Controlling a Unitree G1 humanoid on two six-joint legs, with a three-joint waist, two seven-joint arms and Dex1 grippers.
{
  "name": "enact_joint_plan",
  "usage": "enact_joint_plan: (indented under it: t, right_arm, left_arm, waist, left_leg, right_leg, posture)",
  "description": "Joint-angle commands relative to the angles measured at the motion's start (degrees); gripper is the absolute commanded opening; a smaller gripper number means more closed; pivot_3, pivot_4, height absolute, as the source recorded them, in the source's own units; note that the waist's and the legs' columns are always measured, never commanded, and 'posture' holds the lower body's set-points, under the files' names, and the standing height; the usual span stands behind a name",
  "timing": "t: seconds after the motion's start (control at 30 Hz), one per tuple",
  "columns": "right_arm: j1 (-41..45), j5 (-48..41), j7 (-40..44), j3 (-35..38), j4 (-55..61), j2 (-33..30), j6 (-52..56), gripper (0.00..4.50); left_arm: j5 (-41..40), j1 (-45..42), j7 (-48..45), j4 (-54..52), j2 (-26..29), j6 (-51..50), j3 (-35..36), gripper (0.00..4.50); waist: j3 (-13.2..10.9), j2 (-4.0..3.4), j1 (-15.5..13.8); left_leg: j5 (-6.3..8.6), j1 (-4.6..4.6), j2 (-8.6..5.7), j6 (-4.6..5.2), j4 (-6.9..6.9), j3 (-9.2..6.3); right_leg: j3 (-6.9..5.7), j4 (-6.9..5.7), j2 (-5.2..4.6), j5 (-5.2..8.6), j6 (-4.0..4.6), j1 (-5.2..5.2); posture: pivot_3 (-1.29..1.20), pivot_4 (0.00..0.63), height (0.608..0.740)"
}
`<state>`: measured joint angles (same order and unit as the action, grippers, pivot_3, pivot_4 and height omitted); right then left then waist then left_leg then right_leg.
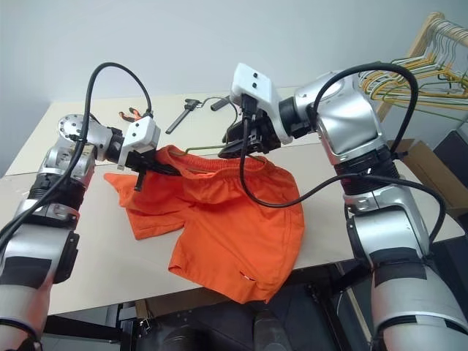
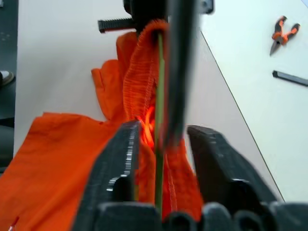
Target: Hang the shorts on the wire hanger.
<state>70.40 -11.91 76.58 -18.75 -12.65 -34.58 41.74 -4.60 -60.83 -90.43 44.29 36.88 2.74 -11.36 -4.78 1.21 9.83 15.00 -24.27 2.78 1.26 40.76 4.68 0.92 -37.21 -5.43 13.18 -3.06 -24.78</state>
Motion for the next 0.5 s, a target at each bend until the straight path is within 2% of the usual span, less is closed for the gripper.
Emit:
enact_joint_plan:
  t: [0.03,0.13,0.2,0.3,0.5]
  right_arm:
    - [-0.1,-1.1,-0.3,4.7,3.9,-4.7,1.7,3.46]
    - [-2.8,-2.3,0.7,6.2,7.8,-9.8,2.9,4.45]
    - [-5.2,-1.9,1.2,6.2,10.2,-12.7,3.1,4.48]
    - [-10.4,3.7,-0.9,1.5,12.7,-15.6,-1.3,4.48]
    - [-9.8,9.5,-5.5,-4.0,5.5,-8.8,-3.9,4.48]
  left_arm:
    - [-1.0,-0.1,1.0,-1.9,0.3,-1.0,1.9,0.0]
    - [-0.5,0.0,2.0,-1.4,0.2,-1.0,1.9,0.0]
    - [-0.4,-0.2,2.5,-1.1,0.1,-0.9,2.0,0.0]
    - [-0.5,-0.6,2.8,-1.0,-0.1,-0.8,2.0,0.0]
    - [-0.9,-0.3,2.7,-2.2,0.1,-1.1,2.3,0.0]
  waist:
    - [0.0,-0.01,0.0]
    - [0.0,-0.01,0.0]
    - [0.0,-0.01,0.0]
    - [0.0,0.0,0.3]
    - [0.0,-0.02,1.5]
  left_leg:
    - [0.0,-0.02,0.0,0.0,0.0,0.0]
    - [0.02,-0.04,0.0,0.04,0.0,0.0]
    - [0.04,-0.03,0.01,0.06,-0.02,-0.01]
    - [0.04,0.01,0.01,0.07,-0.01,0.03]
    - [0.04,0.14,0.0,0.06,-0.01,0.13]
  right_leg:
    - [0.0,0.01,0.0,0.0,0.0,-0.02]
    - [0.0,0.04,-0.01,0.0,0.0,-0.03]
    - [0.01,0.05,0.0,0.0,0.0,-0.03]
    - [0.04,0.06,0.0,0.01,-0.01,-0.02]
    - [0.27,0.09,0.05,0.01,-0.01,-0.1]
  posture:
    - [-0.18,0.06,0.74]
    - [-0.19,0.064,0.74]
    - [-0.19,0.065,0.74]
    - [-0.18,0.059,0.74]
    - [-0.17,0.05,0.74]
